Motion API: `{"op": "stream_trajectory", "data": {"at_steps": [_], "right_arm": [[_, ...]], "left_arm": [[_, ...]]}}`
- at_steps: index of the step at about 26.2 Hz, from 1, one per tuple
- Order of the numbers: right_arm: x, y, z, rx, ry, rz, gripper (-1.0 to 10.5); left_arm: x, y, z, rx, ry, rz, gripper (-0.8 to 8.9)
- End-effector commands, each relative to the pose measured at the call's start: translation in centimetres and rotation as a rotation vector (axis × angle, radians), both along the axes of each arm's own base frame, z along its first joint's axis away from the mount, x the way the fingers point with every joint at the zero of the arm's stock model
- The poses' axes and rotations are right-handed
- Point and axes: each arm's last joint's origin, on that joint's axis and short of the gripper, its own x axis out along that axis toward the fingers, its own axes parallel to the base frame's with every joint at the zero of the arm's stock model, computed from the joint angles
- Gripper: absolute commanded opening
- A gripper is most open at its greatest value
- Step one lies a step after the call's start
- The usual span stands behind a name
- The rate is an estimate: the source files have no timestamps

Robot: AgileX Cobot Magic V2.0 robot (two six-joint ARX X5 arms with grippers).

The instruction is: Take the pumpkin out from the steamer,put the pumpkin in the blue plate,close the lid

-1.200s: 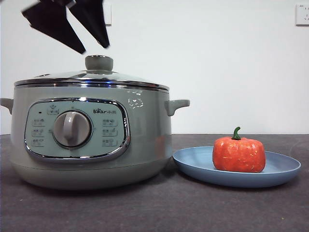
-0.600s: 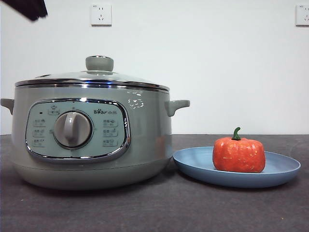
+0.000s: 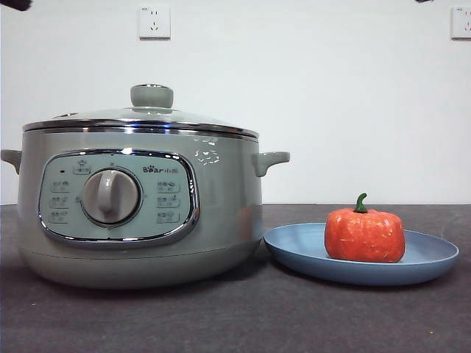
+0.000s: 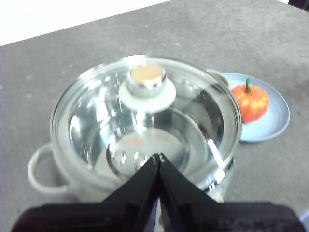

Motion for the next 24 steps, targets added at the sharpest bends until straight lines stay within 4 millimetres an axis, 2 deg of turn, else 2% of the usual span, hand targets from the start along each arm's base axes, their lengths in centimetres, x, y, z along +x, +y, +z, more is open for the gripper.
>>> {"op": "stream_trajectory", "data": {"at_steps": [1, 17, 21, 24], "right_arm": [[0.3, 0.1, -0.4, 0.009, 0.030, -0.016, 0.0], [0.0, 0.0, -1.2, -0.038, 0.102, -0.016, 0.0], [0.0, 0.0, -1.2, -0.039, 0.104, -0.015, 0.0], [0.0, 0.0, -1.3, -0.041, 0.107, -0.016, 0.0]], "left_arm": [[-0.1, 0.1, -0.3, -0.003, 0.031, 0.005, -0.03], [-0.2, 0.1, -0.8, 0.026, 0.081, 0.007, -0.03], [-2.3, 1.9, -0.3, 0.039, -0.003, 0.062, -0.03], [-4.6, 3.8, 0.1, -0.026, -0.120, 0.148, -0.03]]}}
